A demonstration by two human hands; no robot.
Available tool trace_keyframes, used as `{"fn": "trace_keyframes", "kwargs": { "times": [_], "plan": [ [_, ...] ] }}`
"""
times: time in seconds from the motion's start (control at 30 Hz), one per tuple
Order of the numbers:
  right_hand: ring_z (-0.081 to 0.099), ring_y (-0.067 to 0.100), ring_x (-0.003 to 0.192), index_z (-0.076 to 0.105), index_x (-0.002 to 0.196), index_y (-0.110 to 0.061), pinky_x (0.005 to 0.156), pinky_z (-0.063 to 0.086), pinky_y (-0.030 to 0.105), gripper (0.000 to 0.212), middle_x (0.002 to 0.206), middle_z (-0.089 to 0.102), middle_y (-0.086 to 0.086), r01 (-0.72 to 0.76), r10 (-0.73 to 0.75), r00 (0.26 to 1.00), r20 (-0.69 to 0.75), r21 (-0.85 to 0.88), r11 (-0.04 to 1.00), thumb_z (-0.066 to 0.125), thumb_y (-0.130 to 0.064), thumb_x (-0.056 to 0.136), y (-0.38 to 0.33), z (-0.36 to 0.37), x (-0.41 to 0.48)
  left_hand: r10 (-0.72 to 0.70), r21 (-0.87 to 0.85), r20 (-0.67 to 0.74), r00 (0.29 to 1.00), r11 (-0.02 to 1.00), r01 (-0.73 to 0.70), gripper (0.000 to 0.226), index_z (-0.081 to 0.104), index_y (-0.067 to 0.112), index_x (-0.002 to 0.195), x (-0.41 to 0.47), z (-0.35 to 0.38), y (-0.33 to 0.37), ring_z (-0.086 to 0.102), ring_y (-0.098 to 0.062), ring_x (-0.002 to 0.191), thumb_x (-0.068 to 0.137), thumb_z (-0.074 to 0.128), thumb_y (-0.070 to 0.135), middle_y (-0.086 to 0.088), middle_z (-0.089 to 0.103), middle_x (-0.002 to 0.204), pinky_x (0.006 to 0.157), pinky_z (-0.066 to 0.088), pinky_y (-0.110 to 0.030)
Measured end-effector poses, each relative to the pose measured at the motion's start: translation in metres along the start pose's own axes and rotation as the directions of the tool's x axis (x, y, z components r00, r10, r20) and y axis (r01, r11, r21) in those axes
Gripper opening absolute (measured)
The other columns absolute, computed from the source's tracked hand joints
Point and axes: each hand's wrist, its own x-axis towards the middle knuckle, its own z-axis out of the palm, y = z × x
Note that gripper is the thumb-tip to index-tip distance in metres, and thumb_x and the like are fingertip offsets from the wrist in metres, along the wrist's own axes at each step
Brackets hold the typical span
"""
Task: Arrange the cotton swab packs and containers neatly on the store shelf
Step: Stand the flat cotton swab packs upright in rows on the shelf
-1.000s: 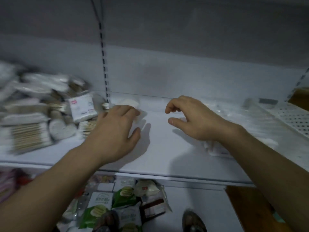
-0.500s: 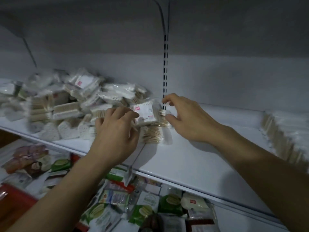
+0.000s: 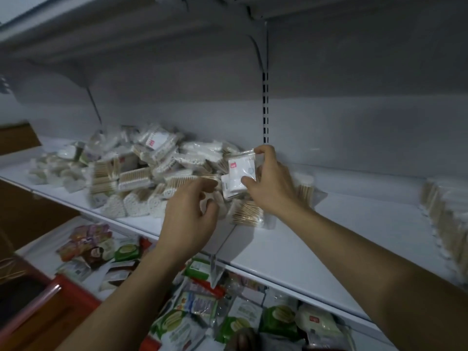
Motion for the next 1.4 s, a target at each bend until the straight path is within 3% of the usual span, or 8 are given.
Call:
{"fn": "trace_keyframes", "kwargs": {
  "times": [0.07,0.23,0.37,0.5,0.67,0.83,1.2,1.4],
  "plan": [
    [0.06,0.013,0.071,0.04,0.129,-0.033,0.064,0.047,0.03,0.058,0.082,0.06,-0.006,0.007,-0.002,0.999,-0.036,0.132,0.991,0.076,-0.018,0.086,-0.007,-0.012,-0.005,-0.072,-0.146,-0.028,0.997,0.987,0.067,0.035,0.062,0.019,0.133,0.001,-0.001,0.006,0.062,0.004,0.097,0.1,0.056,0.029,0.021,0.064,0.108,0.08,0.049,-0.015],
    [0.074,0.022,0.089,0.045,0.13,-0.028,0.078,0.063,0.039,0.058,0.101,0.07,0.008,-0.039,-0.038,0.988,0.148,0.482,0.875,0.078,-0.01,0.086,-0.029,-0.038,-0.026,-0.294,-0.617,0.08,0.952,0.736,0.279,0.054,0.058,0.023,0.137,0.008,-0.007,0.027,0.07,-0.016,0.107,0.092,0.058,0.054,0.001,0.07,0.121,0.089,0.059,-0.044],
    [0.075,0.018,0.085,0.051,0.125,-0.023,0.071,0.062,0.033,0.039,0.1,0.073,0.008,-0.092,-0.016,0.981,0.193,0.535,0.84,0.069,-0.008,0.093,-0.029,-0.035,-0.037,-0.277,-0.751,0.104,0.955,0.608,0.258,0.015,0.066,0.013,0.114,0.018,-0.002,0.03,0.072,-0.033,0.099,0.104,0.059,0.022,-0.011,0.075,0.107,0.089,0.058,-0.06],
    [0.07,0.012,0.072,0.057,0.118,-0.032,0.056,0.055,0.032,0.022,0.105,0.067,-0.01,-0.063,0.063,0.998,0.006,0.11,0.992,0.06,-0.021,0.099,0.001,-0.036,-0.017,-0.254,-0.755,-0.075,0.964,0.646,0.112,0.009,0.059,0.023,0.101,0.048,0.005,0.014,0.071,-0.03,0.095,0.105,0.054,0.017,-0.005,0.072,0.1,0.078,0.063,-0.053],
    [0.06,0.023,0.117,0.041,0.143,-0.027,0.097,0.052,0.045,0.047,0.134,0.059,0.0,0.078,-0.023,0.983,0.183,-0.299,0.951,0.058,-0.038,0.1,-0.005,-0.008,0.006,-0.282,-0.835,-0.069,0.957,0.541,0.099,0.011,0.054,0.02,0.106,0.084,0.014,0.008,0.076,-0.021,0.091,0.108,0.048,0.01,0.001,0.073,0.101,0.069,0.064,-0.041],
    [0.066,0.035,0.101,0.039,0.134,-0.016,0.07,0.047,0.034,0.05,0.112,0.063,0.012,0.057,0.043,0.98,0.195,-0.481,0.875,0.067,-0.031,0.095,-0.009,0.023,0.014,-0.21,-0.814,-0.137,0.968,0.581,0.011,0.013,0.055,0.022,0.105,0.101,0.018,0.013,0.076,-0.019,0.089,0.107,0.05,0.01,0.005,0.071,0.097,0.068,0.063,-0.04],
    [0.068,0.007,0.088,0.066,0.097,-0.03,0.068,0.054,0.024,0.035,0.099,0.071,-0.011,0.056,-0.054,0.998,0.03,-0.076,0.996,0.09,-0.025,0.072,-0.052,-0.06,0.029,-0.073,-0.596,-0.236,0.969,0.799,-0.085,0.03,0.058,0.042,0.112,0.075,-0.019,0.004,0.066,-0.053,0.088,0.104,0.056,0.014,-0.01,0.07,0.092,0.067,0.057,-0.07],
    [0.063,-0.009,0.067,0.071,0.101,-0.017,0.071,0.055,0.024,0.031,0.101,0.075,-0.005,0.175,-0.222,0.946,0.234,0.204,0.963,0.087,-0.009,0.076,-0.052,-0.076,0.017,-0.211,-0.738,0.208,0.955,0.607,0.295,0.022,0.056,0.011,0.122,0.06,-0.018,0.024,0.075,-0.032,0.095,0.106,0.053,0.025,-0.006,0.075,0.102,0.069,0.063,-0.047]
  ]
}}
